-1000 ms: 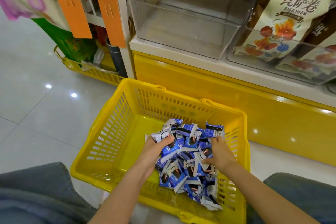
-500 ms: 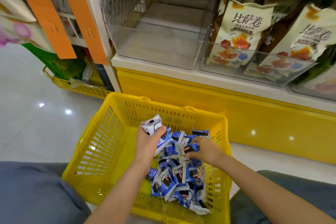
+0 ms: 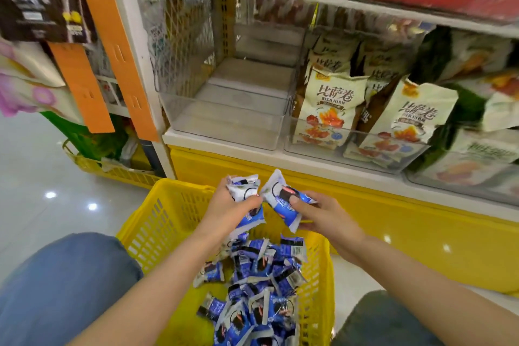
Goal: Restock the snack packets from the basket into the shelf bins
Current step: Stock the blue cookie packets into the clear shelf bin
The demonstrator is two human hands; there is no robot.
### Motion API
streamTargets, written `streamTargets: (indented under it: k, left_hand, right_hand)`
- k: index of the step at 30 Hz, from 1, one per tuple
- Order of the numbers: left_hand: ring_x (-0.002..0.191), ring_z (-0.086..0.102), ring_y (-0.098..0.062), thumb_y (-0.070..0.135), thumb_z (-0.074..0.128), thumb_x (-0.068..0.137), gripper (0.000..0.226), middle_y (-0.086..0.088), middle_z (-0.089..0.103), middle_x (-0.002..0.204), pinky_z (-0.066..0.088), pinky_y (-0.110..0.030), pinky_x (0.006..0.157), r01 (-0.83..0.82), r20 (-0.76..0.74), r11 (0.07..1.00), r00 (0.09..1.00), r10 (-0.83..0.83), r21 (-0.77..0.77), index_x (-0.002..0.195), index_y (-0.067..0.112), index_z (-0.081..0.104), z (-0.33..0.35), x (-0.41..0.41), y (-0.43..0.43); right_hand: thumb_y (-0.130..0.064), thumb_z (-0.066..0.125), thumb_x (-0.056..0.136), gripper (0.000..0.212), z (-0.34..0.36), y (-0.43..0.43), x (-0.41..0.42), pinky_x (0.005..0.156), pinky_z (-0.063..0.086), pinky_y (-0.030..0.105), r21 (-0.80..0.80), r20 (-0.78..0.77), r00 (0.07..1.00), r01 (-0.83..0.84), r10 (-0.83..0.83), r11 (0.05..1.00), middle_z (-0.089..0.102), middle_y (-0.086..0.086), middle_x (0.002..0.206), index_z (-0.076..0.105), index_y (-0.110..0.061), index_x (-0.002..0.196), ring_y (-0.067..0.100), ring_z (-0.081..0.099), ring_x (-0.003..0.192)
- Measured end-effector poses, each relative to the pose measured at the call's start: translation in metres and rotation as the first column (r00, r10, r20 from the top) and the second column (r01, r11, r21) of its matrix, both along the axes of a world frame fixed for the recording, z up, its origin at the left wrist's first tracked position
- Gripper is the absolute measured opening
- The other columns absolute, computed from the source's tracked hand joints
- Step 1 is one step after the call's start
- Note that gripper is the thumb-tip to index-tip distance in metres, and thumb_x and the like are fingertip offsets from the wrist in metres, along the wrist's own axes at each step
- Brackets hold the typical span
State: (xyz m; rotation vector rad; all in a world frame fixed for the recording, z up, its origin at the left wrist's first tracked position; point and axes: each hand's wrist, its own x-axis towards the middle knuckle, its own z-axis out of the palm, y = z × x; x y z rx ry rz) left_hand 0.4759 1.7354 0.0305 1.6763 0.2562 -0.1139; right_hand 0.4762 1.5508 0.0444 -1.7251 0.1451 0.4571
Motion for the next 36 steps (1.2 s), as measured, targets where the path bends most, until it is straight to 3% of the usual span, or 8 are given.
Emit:
streamTargets:
  k: [7, 16, 20, 23, 26, 29, 32, 36]
  left_hand:
    - [0.083, 0.069, -0.005, 0.019, 0.077, 0.07, 0.044, 0.005, 0.072, 0.094, 0.053, -0.015, 0.064, 0.146, 0.077, 0.97, 0.988, -0.134, -0.192, 0.107, 0.024, 0.055, 0.04, 0.013, 0.016]
    - [0.068, 0.068, 0.002, 0.017, 0.078, 0.07, 0.038, 0.019, 0.07, 0.069, 0.048, -0.011, 0.049, -0.01, 0.178, 0.955, 0.982, 0.065, -0.296, 0.096, 0.032, 0.054, 0.083, 0.046, 0.059]
    - [0.08, 0.069, -0.003, 0.02, 0.079, 0.069, 0.046, 0.01, 0.073, 0.087, 0.054, -0.014, 0.062, -0.065, 0.222, 0.935, 0.964, 0.149, -0.349, 0.109, 0.026, 0.056, 0.097, 0.061, 0.089]
    - [0.076, 0.069, -0.001, 0.02, 0.08, 0.068, 0.043, 0.015, 0.072, 0.08, 0.051, -0.012, 0.058, -0.08, 0.23, 0.915, 0.956, 0.183, -0.396, 0.102, 0.029, 0.056, 0.101, 0.07, 0.11]
    - [0.081, 0.07, -0.007, 0.022, 0.079, 0.066, 0.043, 0.009, 0.073, 0.086, 0.055, -0.02, 0.063, -0.096, 0.185, 0.892, 0.963, 0.195, -0.441, 0.103, 0.029, 0.056, 0.1, 0.075, 0.129]
    - [0.09, 0.069, -0.014, 0.023, 0.078, 0.067, 0.052, 0.0, 0.071, 0.101, 0.056, -0.031, 0.079, -0.128, 0.154, 0.889, 0.964, 0.215, -0.44, 0.115, 0.023, 0.057, 0.099, 0.078, 0.144]
    - [0.093, 0.069, -0.019, 0.023, 0.076, 0.068, 0.057, -0.006, 0.07, 0.106, 0.056, -0.037, 0.083, -0.126, 0.138, 0.889, 0.969, 0.206, -0.44, 0.12, 0.018, 0.055, 0.1, 0.082, 0.155]
    - [0.092, 0.069, -0.021, 0.022, 0.076, 0.068, 0.057, -0.006, 0.07, 0.107, 0.055, -0.041, 0.085, -0.107, 0.155, 0.891, 0.969, 0.193, -0.44, 0.121, 0.018, 0.055, 0.098, 0.087, 0.163]
  right_hand:
    - [-0.02, 0.063, 0.087, 0.027, 0.055, 0.002, 0.001, 0.071, 0.052, 0.017, -0.069, 0.144, 0.987, -0.063, 0.073, 0.996, 0.072, -0.001, 0.101, 0.06, -0.023, 0.114, 0.012, 0.067, 0.091]
    - [-0.022, 0.057, 0.089, 0.023, 0.103, 0.053, 0.034, 0.073, 0.048, 0.023, -0.111, 0.271, 0.955, -0.094, 0.121, 0.989, 0.071, 0.0, 0.098, 0.061, -0.018, 0.112, 0.008, 0.064, 0.085]
    - [-0.017, 0.059, 0.087, 0.023, 0.127, 0.083, 0.069, 0.065, 0.05, 0.017, -0.048, 0.304, 0.947, -0.089, 0.099, 0.995, 0.074, 0.003, 0.092, 0.061, -0.013, 0.109, 0.01, 0.067, 0.079]
    - [-0.008, 0.063, 0.083, 0.027, 0.139, 0.106, 0.104, 0.075, 0.053, 0.026, -0.017, 0.273, 0.961, -0.041, 0.044, 0.999, 0.071, 0.012, 0.099, 0.057, -0.008, 0.11, 0.015, 0.067, 0.082]
    - [-0.001, 0.063, 0.082, 0.031, 0.143, 0.123, 0.134, 0.067, 0.058, 0.029, 0.073, 0.174, 0.983, -0.072, 0.059, 0.995, 0.066, 0.015, 0.099, 0.053, -0.003, 0.11, 0.017, 0.069, 0.077]
    - [-0.005, 0.065, 0.08, 0.014, 0.138, 0.134, 0.161, 0.062, 0.054, 0.019, -0.071, 0.169, 0.974, -0.14, 0.15, 0.988, 0.068, 0.007, 0.085, 0.062, -0.006, 0.094, 0.011, 0.067, 0.072]
    - [-0.02, 0.068, 0.08, 0.004, 0.131, 0.142, 0.196, 0.059, 0.043, 0.015, -0.157, 0.148, 0.985, -0.063, 0.086, 0.986, 0.067, -0.001, 0.077, 0.067, -0.016, 0.08, 0.008, 0.059, 0.067]
    - [-0.02, 0.074, 0.077, 0.026, 0.117, 0.148, 0.244, 0.062, 0.054, 0.021, -0.124, 0.112, 0.991, 0.089, -0.075, 0.988, 0.069, 0.005, 0.086, 0.065, -0.007, 0.097, 0.011, 0.068, 0.073]
